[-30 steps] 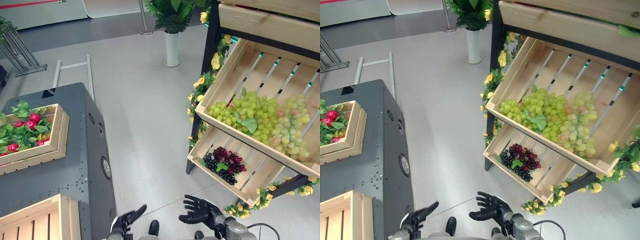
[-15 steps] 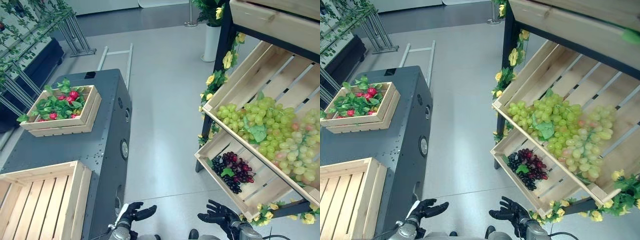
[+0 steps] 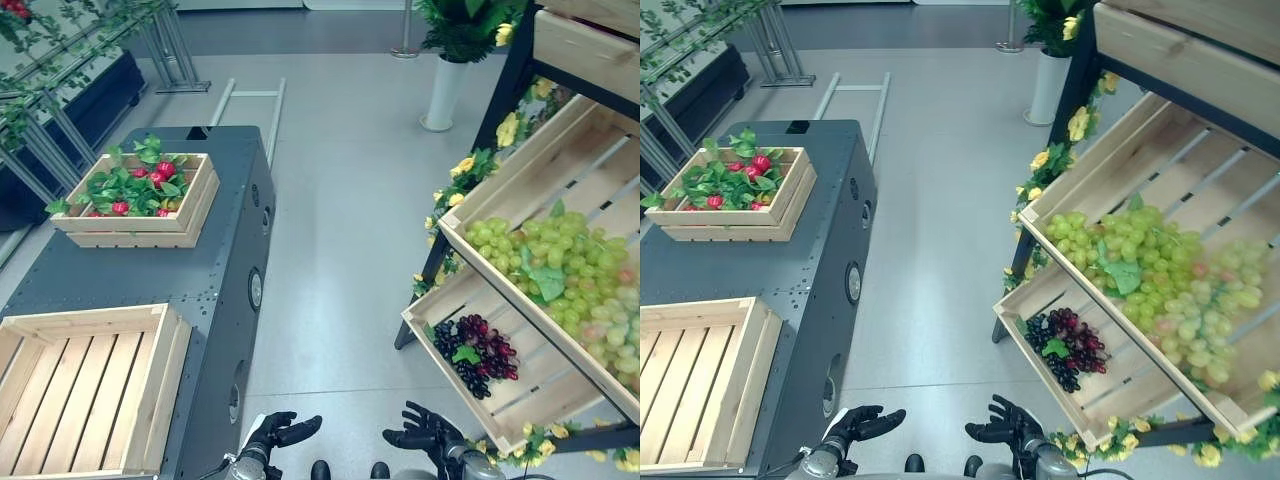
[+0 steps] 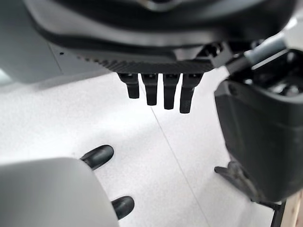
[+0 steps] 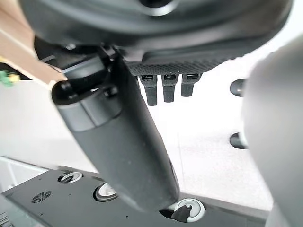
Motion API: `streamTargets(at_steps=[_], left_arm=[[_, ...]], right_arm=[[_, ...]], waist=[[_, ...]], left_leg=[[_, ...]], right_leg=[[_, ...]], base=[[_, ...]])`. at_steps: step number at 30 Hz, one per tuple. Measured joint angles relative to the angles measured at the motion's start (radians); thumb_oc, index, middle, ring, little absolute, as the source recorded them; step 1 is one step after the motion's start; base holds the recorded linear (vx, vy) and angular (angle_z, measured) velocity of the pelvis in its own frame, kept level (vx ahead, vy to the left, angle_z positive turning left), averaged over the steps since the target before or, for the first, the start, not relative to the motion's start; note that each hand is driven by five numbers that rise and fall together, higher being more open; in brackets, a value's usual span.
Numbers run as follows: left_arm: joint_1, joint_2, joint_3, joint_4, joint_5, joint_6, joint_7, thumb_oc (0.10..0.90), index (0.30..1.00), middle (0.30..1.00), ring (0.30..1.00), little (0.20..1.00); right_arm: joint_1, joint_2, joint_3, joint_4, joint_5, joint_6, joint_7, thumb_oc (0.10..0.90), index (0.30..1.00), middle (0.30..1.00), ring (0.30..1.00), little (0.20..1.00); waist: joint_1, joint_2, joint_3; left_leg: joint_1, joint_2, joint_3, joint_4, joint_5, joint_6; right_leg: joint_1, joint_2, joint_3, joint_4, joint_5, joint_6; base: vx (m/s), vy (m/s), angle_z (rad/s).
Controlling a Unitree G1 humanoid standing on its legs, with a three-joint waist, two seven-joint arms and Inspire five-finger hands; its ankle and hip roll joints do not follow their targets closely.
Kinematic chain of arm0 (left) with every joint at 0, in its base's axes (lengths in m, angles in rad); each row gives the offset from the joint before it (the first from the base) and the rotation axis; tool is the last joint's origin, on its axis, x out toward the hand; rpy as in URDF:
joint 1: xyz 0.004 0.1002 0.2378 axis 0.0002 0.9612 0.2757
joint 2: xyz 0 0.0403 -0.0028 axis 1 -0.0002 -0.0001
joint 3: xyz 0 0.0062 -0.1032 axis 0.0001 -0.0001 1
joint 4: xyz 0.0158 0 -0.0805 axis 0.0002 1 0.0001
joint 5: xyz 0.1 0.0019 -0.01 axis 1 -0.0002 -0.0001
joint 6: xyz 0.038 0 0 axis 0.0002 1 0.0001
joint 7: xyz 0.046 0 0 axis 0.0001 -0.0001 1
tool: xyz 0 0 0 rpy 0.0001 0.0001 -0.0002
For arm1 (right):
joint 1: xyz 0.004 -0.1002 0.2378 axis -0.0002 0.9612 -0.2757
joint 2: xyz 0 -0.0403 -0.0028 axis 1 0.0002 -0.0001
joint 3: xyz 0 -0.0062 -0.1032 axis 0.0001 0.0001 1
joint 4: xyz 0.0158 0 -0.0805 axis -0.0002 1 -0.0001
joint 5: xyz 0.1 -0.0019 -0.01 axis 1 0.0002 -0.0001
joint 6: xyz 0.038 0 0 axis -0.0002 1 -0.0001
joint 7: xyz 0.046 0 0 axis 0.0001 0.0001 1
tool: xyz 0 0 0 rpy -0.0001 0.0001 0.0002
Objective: Pick up the fruits from the basket on one side to the basket on the other side
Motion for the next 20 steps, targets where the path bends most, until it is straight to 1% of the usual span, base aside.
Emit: streamTargets(at_steps=[1, 3, 4, 5, 6, 7, 8, 9, 10, 11, 13, 14, 15, 16, 17, 18, 19, 20], left_arm=[[0.000, 0.005, 0.003, 0.004, -0.010, 0.000, -0.003, 0.800, 0.900, 0.900, 0.900, 0.900], [0.000, 0.020, 0.019, 0.018, -0.028, 0.000, -0.005, 0.800, 0.900, 0.900, 0.900, 0.900], [0.000, 0.025, 0.019, 0.018, -0.029, 0.000, -0.005, 0.800, 0.900, 0.900, 0.900, 0.900], [0.002, 0.030, 0.020, 0.017, -0.040, 0.004, -0.002, 0.800, 0.900, 0.900, 0.900, 0.900], [0.002, 0.030, 0.021, 0.017, -0.049, 0.011, 0.002, 0.800, 0.900, 0.900, 0.900, 0.900], [0.005, 0.028, 0.020, 0.017, -0.071, 0.018, 0.004, 0.800, 0.900, 0.900, 0.900, 0.900], [0.012, 0.023, 0.026, 0.018, -0.091, 0.020, 0.004, 0.800, 0.900, 0.900, 0.900, 0.900], [0.013, 0.015, 0.040, 0.019, -0.108, 0.023, 0.005, 0.800, 0.900, 0.900, 0.900, 0.900], [0.013, 0.011, 0.043, 0.019, -0.121, 0.024, 0.006, 0.800, 0.900, 0.900, 0.900, 0.900], [0.013, 0.002, 0.049, 0.019, -0.104, 0.023, -0.001, 0.800, 0.900, 0.900, 0.900, 0.900], [0.006, 0.016, 0.038, 0.018, -0.081, -0.004, -0.020, 0.800, 0.900, 0.900, 0.900, 0.900], [0.007, 0.025, 0.040, 0.017, -0.075, -0.022, -0.026, 0.800, 0.900, 0.900, 0.900, 0.900], [0.008, 0.029, 0.039, 0.017, -0.075, -0.029, -0.026, 0.800, 0.900, 0.900, 0.900, 0.900], [0.009, 0.031, 0.038, 0.017, -0.077, -0.034, -0.027, 0.800, 0.900, 0.900, 0.900, 0.900], [0.011, 0.031, 0.041, 0.017, -0.085, -0.036, -0.029, 0.800, 0.900, 0.900, 0.900, 0.900], [0.011, 0.028, 0.045, 0.017, -0.087, -0.036, -0.029, 0.800, 0.900, 0.900, 0.900, 0.900], [0.010, 0.023, 0.050, 0.016, -0.086, -0.036, -0.030, 0.800, 0.900, 0.900, 0.900, 0.900], [0.010, 0.012, 0.053, 0.014, -0.086, -0.036, -0.034, 0.800, 0.900, 0.900, 0.900, 0.900]], right_arm=[[-0.001, 0.003, 0.000, 0.000, 0.000, 0.000, -0.001, 0.800, 0.900, 0.900, 0.900, 0.900], [-0.003, 0.010, 0.002, 0.007, 0.000, 0.000, -0.003, 0.800, 0.900, 0.900, 0.900, 0.900], [-0.005, 0.012, 0.002, 0.014, -0.001, -0.001, -0.003, 0.800, 0.900, 0.900, 0.900, 0.900], [-0.015, 0.018, 0.005, 0.032, -0.023, -0.001, -0.003, 0.800, 0.900, 0.900, 0.900, 0.900], [-0.020, 0.016, 0.008, 0.041, -0.044, -0.001, -0.005, 0.800, 0.900, 0.900, 0.900, 0.900], [-0.028, 0.013, 0.010, 0.053, -0.067, 0.002, -0.005, 0.800, 0.900, 0.900, 0.900, 0.900], [-0.033, 0.011, 0.013, 0.059, -0.081, 0.002, -0.005, 0.800, 0.900, 0.900, 0.900, 0.900], [-0.034, 0.007, 0.014, 0.061, -0.081, 0.005, -0.005, 0.800, 0.900, 0.900, 0.900, 0.900], [-0.032, 0.003, 0.015, 0.062, -0.081, 0.008, -0.005, 0.800, 0.900, 0.900, 0.900, 0.900], [-0.029, 0.000, 0.014, 0.065, -0.081, 0.019, -0.012, 0.800, 0.900, 0.900, 0.900, 0.900], [-0.028, -0.006, 0.010, 0.081, -0.082, 0.037, -0.019, 0.800, 0.900, 0.900, 0.900, 0.900], [-0.028, -0.014, 0.007, 0.089, -0.084, 0.049, -0.025, 0.800, 0.900, 0.900, 0.900, 0.900], [-0.025, -0.020, 0.007, 0.090, -0.085, 0.049, -0.028, 0.800, 0.900, 0.900, 0.900, 0.900], [-0.020, -0.031, 0.006, 0.092, -0.087, 0.050, -0.029, 0.800, 0.900, 0.900, 0.900, 0.900], [-0.020, -0.043, 0.003, 0.102, -0.087, 0.053, -0.029, 0.800, 0.900, 0.900, 0.900, 0.900], [-0.020, -0.046, 0.000, 0.108, -0.087, 0.054, -0.029, 0.800, 0.900, 0.900, 0.900, 0.900], [-0.018, -0.052, -0.003, 0.114, -0.087, 0.055, -0.031, 0.800, 0.900, 0.900, 0.900, 0.900], [-0.012, -0.056, -0.007, 0.121, -0.087, 0.058, -0.034, 0.800, 0.900, 0.900, 0.900, 0.900]], waist=[[0.001, -0.007, -0.003], [0.010, -0.026, -0.012], [0.021, -0.031, -0.015], [0.037, -0.042, -0.018], [0.041, -0.039, -0.018], [0.052, -0.027, -0.012], [0.060, -0.017, -0.007], [0.070, -0.008, -0.002], [0.077, -0.001, -0.001], [0.082, 0.002, -0.001], [0.082, -0.008, 0.003], [0.086, -0.031, 0.010], [0.087, -0.033, 0.009], [0.085, -0.041, 0.011], [0.081, -0.042, 0.006], [0.077, -0.039, 0.004], [0.066, -0.032, 0.001], [0.048, -0.014, -0.009]], left_leg=[[0.003, 0.000, -0.011, 0.000, 0.003, -0.002], [-0.016, 0.000, -0.056, 0.000, 0.016, -0.017], [-0.020, -0.002, -0.063, 0.006, 0.020, -0.022], [-0.035, -0.002, -0.078, 0.006, 0.034, -0.042], [-0.039, 0.004, -0.077, 0.006, 0.038, -0.048], [-0.044, 0.014, -0.075, 0.006, 0.040, -0.059], [-0.049, 0.022, -0.075, 0.008, 0.045, -0.069], [-0.048, 0.029, -0.073, 0.008, 0.049, -0.077], [-0.049, 0.035, -0.072, 0.008, 0.051, -0.081], [-0.061, 0.038, -0.074, 0.025, 0.058, -0.092], [-0.090, 0.027, -0.051, 0.081, 0.063, -0.101], [-0.110, 0.014, 0.006, 0.140, 0.052, -0.099], [-0.114, 0.010, 0.031, 0.176, 0.039, -0.085], [-0.117, 0.000, 0.049, 0.236, 0.007, -0.071], [-0.103, -0.009, 0.058, 0.244, -0.009, -0.059], [-0.090, -0.011, 0.058, 0.222, -0.010, -0.056], [-0.068, -0.010, 0.058, 0.173, -0.010, -0.056], [-0.029, -0.004, 0.052, 0.089, -0.003, -0.056]], right_leg=[[0.002, -0.007, 0.005, -0.001, -0.001, -0.002], [0.039, -0.012, 0.064, -0.120, 0.004, -0.006], [0.048, -0.016, 0.079, -0.165, 0.007, -0.003], [0.067, -0.023, 0.071, -0.231, 0.058, 0.033], [0.082, -0.015, 0.060, -0.265, 0.069, 0.028], [0.102, -0.002, 0.052, -0.312, 0.098, 0.017], [0.120, 0.008, 0.044, -0.344, 0.110, 0.009], [0.124, 0.015, 0.041, -0.353, 0.119, -0.005], [0.124, 0.020, 0.035, -0.353, 0.119, -0.010], [0.131, 0.026, 0.015, -0.351, 0.114, -0.018], [0.140, 0.016, -0.027, -0.353, 0.106, -0.033], [0.149, -0.001, -0.040, -0.353, 0.098, -0.048], [0.153, -0.010, -0.040, -0.353, 0.098, -0.050], [0.161, -0.022, -0.043, -0.353, 0.098, -0.050], [0.162, -0.033, -0.048, -0.352, 0.099, -0.046], [0.162, -0.035, -0.051, -0.352, 0.099, -0.041], [0.165, -0.031, -0.054, -0.351, 0.101, -0.039], [0.163, -0.016, -0.057, -0.348, 0.106, -0.028]], base=[[-0.08, -0.323, 0.46], [-0.10, -0.339, 0.54], [-0.13, -0.314, 0.47], [-0.09, -0.203, 0.36], [-0.11, -0.282, 0.37], [-0.05, -0.199, 0.28], [-0.06, -0.270, 0.20], [-0.03, -0.157, 0.17], [-0.07, -0.184, 0.31], [-0.09, -0.121, 0.53], [-0.08, -0.030, 0.56], [-0.06, 0.024, 0.26], [-0.07, 0.057, 0.11], [-0.02, 0.066, -0.08], [-0.01, 0.079, -0.07], [0.00, 0.061, -0.02], [0.00, 0.054, 0.13], [-0.01, 0.048, 0.18]])
